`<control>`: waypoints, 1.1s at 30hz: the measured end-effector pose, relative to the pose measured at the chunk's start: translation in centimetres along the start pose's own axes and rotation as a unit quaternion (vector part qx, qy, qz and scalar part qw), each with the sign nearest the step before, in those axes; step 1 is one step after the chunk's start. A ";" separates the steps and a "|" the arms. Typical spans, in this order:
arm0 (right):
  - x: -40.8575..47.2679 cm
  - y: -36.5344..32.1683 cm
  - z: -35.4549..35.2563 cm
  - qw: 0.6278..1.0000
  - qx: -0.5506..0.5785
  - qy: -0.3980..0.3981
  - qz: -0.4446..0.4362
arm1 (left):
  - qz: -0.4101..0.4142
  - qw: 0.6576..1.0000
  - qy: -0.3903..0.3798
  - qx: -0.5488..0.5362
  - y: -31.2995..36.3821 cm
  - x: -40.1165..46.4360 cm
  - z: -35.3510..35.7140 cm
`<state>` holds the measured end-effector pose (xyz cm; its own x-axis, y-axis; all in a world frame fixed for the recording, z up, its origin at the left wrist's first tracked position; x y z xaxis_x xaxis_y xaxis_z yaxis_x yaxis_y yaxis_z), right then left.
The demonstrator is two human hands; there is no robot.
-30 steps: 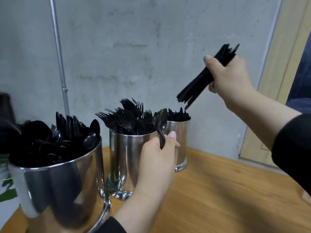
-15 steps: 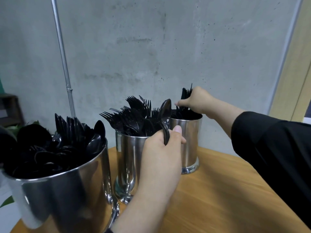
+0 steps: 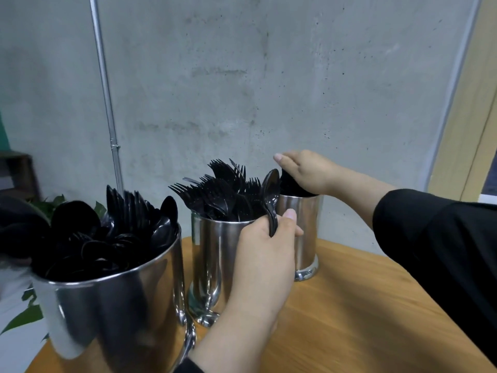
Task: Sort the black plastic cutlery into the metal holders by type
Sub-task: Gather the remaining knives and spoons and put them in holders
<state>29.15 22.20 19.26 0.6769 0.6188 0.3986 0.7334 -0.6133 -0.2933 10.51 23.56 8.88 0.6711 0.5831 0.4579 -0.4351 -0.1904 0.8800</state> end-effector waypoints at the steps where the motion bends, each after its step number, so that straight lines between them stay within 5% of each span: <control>1: -0.4 -0.2 -1.0 0.998 0.047 0.049 -0.009 | -0.001 1.000 -0.004 -0.006 0.0 0.0 0.1; 4: -3.8 -2.6 -5.3 0.962 0.226 0.139 -0.065 | -0.003 1.000 -0.008 -0.015 0.2 0.1 0.2; 6: -6.9 -4.9 -6.4 0.951 0.278 0.048 -0.124 | -0.012 1.000 -0.006 -0.018 0.2 0.1 0.3; 9: -11.4 -6.7 -6.3 0.962 0.214 -0.092 -0.143 | -0.021 0.999 -0.032 -0.035 1.2 0.0 0.7; 15: -15.8 -8.0 -8.4 0.984 0.133 -0.046 -0.111 | -0.004 0.995 -0.094 -0.017 4.3 -2.4 0.4; 22: -19.1 -13.1 -11.3 0.957 0.262 0.045 -0.116 | 0.165 0.983 0.077 0.011 8.6 -8.7 -6.4; 27: -20.9 -18.3 -12.2 0.931 0.314 0.135 -0.128 | 0.308 0.902 0.266 0.144 13.1 -13.5 -14.8; 29: -21.1 -19.7 -12.1 0.931 0.303 0.157 -0.128 | 0.313 0.887 0.304 0.150 13.5 -14.2 -17.6; 33: -21.0 -21.4 -11.9 0.932 0.263 0.207 -0.137 | 0.212 0.925 0.228 0.216 11.7 -13.4 -19.9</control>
<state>-1.52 16.50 27.45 0.4575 0.4067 0.7907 0.8782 -0.0674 -0.4735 -15.53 29.29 10.54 0.1298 0.6368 0.7600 -0.2542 -0.7195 0.6463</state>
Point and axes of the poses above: each hand's wrist, its own x-axis towards the middle knuckle, its own z-axis out of the palm, y = z × x, the point moved 6 cm from there along x, towards the middle knuckle, and after that the axes turned 11 degrees about z, right-handed, at the moved point
